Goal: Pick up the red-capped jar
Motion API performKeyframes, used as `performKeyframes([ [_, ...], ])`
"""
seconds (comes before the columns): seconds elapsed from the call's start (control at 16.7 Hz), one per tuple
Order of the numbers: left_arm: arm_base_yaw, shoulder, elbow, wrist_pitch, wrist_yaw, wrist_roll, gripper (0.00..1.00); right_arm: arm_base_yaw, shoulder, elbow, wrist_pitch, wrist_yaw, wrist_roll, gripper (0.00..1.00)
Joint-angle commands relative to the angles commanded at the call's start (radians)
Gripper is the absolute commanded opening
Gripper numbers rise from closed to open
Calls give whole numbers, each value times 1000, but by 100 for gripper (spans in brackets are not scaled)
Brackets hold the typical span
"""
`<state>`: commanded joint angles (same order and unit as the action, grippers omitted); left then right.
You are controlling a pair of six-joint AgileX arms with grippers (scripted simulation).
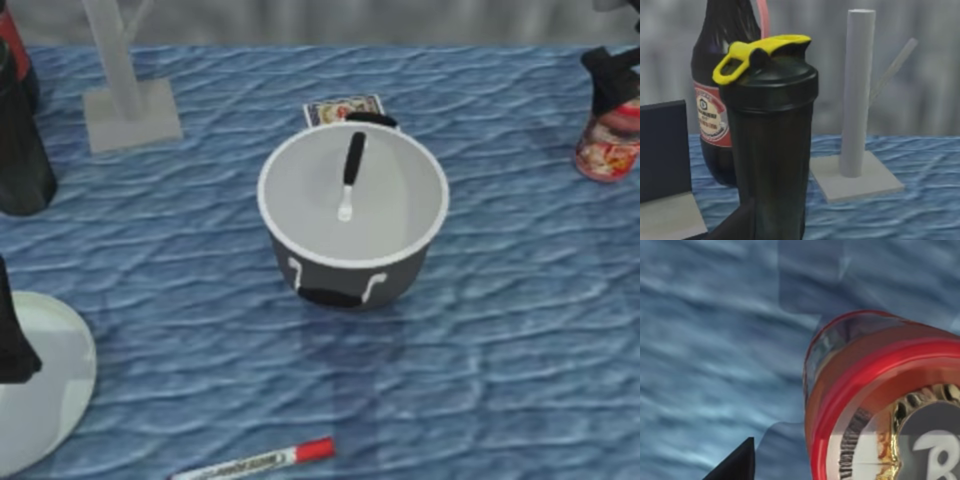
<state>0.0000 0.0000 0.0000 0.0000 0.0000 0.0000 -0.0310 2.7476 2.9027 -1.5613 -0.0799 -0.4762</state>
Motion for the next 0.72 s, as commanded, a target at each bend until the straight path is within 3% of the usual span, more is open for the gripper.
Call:
performKeyframes([
  [0.24,0,0,0,0,0,0,100,-2,35,38,-8,0,-1,100],
  [0.72,0,0,0,0,0,0,100,8,257,341,-82,5,9,100],
])
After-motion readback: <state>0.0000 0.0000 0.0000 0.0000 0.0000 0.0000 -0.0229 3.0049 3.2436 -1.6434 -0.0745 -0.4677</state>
